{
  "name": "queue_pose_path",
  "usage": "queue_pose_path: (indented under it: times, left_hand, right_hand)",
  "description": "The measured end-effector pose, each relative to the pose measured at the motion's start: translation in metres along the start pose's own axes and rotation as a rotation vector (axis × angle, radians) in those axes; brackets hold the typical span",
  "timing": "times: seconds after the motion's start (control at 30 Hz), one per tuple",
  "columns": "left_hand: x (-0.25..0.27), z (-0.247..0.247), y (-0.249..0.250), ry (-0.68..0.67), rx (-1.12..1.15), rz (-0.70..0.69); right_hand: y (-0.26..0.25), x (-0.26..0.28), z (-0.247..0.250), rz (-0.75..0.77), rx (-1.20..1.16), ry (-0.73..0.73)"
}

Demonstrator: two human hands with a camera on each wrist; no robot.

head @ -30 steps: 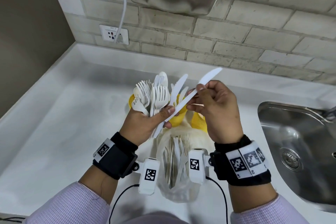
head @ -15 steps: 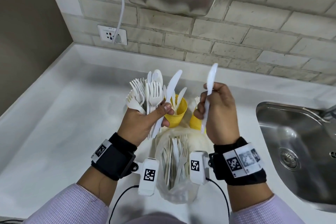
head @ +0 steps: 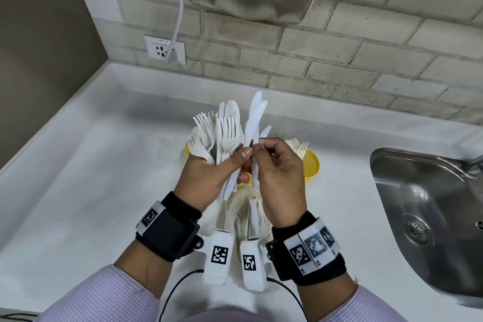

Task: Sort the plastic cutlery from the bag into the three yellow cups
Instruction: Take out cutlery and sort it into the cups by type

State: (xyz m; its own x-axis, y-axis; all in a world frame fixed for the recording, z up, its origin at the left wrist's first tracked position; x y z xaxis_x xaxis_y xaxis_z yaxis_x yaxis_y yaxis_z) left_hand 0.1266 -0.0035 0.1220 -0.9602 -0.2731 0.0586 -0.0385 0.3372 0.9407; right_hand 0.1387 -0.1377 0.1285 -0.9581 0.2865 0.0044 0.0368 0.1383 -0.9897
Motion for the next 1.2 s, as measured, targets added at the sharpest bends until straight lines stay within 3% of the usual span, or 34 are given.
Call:
queue_pose_path:
  times: [0.37,0.53,0.73,1.03,1.2]
  left_hand:
    - [0.0,0.001,-0.003,0.005,-0.081,0.019]
    - [0.0,0.002,-0.002,-0.038,-0.116,-0.021]
    - [0.002,0.001,0.0,-0.068,-0.132,-0.06]
    - [-0.001,0.0,0.001,-0.02,-0.237,-0.206]
    - [-0.001,-0.001,-0.003,-0.096,-0.318,-0.192]
  right_hand:
    - [0.003,0.001,-0.006,-0.029,-0.095,-0.008]
    - [0.0,-0.001,-0.006,-0.072,-0.127,0.018]
    - [-0.001,-0.008,-0.002,-0.005,-0.071,0.114]
    - [0.005,-0.003,-0.005,-0.033,-0.082,0.054]
    - [0.007,-0.006,-0.003,-0.053,-0.108,0.089]
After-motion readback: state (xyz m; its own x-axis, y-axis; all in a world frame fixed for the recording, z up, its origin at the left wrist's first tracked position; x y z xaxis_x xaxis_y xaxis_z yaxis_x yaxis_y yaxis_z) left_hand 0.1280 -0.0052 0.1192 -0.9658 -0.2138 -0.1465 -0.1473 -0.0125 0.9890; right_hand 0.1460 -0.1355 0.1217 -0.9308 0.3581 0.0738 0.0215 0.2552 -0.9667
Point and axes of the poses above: each hand's wrist, its own x-axis away from the middle knuckle, its own z-axis out of the back of the hand, y = z × x, the point moved 6 cm from there along -x, towards the middle knuckle, and after that the axes turned 12 degrees about y, right-handed, at the moved point
